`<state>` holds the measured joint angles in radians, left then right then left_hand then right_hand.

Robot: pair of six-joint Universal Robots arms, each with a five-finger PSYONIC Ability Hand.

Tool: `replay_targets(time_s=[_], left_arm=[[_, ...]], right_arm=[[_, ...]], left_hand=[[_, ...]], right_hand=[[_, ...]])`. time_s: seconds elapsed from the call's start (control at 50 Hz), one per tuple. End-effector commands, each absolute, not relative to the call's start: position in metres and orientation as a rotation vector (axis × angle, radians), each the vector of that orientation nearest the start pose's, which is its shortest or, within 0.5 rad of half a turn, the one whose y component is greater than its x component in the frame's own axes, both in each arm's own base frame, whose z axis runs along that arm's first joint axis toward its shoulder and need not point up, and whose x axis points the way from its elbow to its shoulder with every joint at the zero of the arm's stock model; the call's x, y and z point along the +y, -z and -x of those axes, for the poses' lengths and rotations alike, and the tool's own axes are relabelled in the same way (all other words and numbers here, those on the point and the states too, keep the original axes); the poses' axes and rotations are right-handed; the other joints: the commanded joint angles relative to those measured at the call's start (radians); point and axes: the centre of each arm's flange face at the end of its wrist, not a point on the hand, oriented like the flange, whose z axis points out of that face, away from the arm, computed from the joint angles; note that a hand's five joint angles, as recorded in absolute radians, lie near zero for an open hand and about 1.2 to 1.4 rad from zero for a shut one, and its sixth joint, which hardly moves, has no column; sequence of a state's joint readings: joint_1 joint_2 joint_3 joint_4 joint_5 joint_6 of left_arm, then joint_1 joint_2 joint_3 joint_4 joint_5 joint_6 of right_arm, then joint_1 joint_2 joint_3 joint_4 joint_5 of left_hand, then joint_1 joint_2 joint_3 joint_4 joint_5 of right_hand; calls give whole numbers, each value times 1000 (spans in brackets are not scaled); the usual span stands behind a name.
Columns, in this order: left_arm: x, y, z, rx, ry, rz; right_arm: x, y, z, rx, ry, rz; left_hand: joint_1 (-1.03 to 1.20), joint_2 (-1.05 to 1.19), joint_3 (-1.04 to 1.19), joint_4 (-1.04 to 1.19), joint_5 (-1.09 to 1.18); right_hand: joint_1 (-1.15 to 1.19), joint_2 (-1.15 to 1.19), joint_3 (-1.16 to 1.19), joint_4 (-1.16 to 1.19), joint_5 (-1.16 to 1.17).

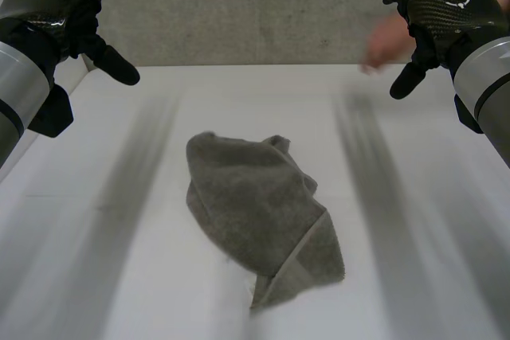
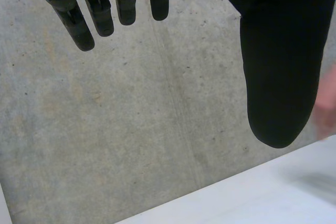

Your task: Fold the towel.

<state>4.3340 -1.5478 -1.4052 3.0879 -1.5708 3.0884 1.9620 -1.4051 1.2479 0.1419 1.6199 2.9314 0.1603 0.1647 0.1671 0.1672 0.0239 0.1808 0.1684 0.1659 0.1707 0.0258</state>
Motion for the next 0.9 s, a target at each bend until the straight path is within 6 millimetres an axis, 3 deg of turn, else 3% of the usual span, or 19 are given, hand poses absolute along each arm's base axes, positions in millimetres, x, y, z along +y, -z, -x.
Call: replay_targets(time_s=[0.02,0.18,0.28,0.32,0.34,0.38,0.4,0.44,0.5,0.54,0.56,0.6,0.66,0.76,0.9], left_arm=[[-237,-363,235,2281,2581,-376],[-240,-355,238,2312,2553,-395],[-254,-330,250,2405,2488,-513],[-262,-307,261,2456,2407,-674],[-262,-307,261,2457,2406,-675],[-269,-280,271,2471,2301,-868],[-269,-280,271,2471,2301,-869],[-278,-252,282,2433,2200,-1062],[-285,-238,286,2401,2157,-1140],[-298,-215,294,2327,2103,-1262],[-298,-215,294,2326,2103,-1262],[-308,-193,301,2278,2053,-1377],[-312,-184,305,2261,2040,-1437],[-319,-156,317,2262,2014,-1594],[-326,-135,320,2293,1976,-1606]], right_arm=[[-270,-341,-248,2059,2170,588],[-268,-334,-251,2072,2145,674],[-262,-324,-254,2106,2052,721],[-257,-319,-257,2123,1996,746],[-257,-319,-257,2123,1995,746],[-254,-305,-262,2164,1888,746],[-254,-305,-262,2164,1888,746],[-260,-288,-266,2199,1778,645],[-264,-277,-269,2216,1713,568],[-272,-250,-277,2228,1561,412],[-272,-249,-277,2228,1560,411],[-276,-221,-288,2230,1408,308],[-276,-207,-294,2234,1351,284],[-276,-166,-318,2236,1287,310],[-273,-138,-336,2255,1283,339]], left_hand=[[15,11,8,8,-23],[15,11,8,8,-23],[30,25,23,23,-8],[41,37,35,34,3],[41,37,35,35,3],[44,40,38,37,6],[44,40,38,37,6],[47,43,40,40,9],[47,43,40,40,9],[44,40,38,38,6],[44,40,38,37,6],[39,34,32,32,0],[41,37,35,35,3],[71,66,64,64,33],[191,187,184,184,153]], right_hand=[[-6,6,9,4,-26],[-6,6,9,4,-26],[-6,6,9,4,-26],[-6,6,9,4,-26],[-6,6,9,4,-26],[-6,6,9,4,-26],[-6,6,9,4,-26],[-6,6,9,4,-26],[-6,6,9,4,-26],[-6,6,9,4,-26],[-6,6,9,4,-26],[-6,6,9,4,-26],[-6,6,9,4,-26],[-6,6,9,4,-26],[39,52,54,49,20]])
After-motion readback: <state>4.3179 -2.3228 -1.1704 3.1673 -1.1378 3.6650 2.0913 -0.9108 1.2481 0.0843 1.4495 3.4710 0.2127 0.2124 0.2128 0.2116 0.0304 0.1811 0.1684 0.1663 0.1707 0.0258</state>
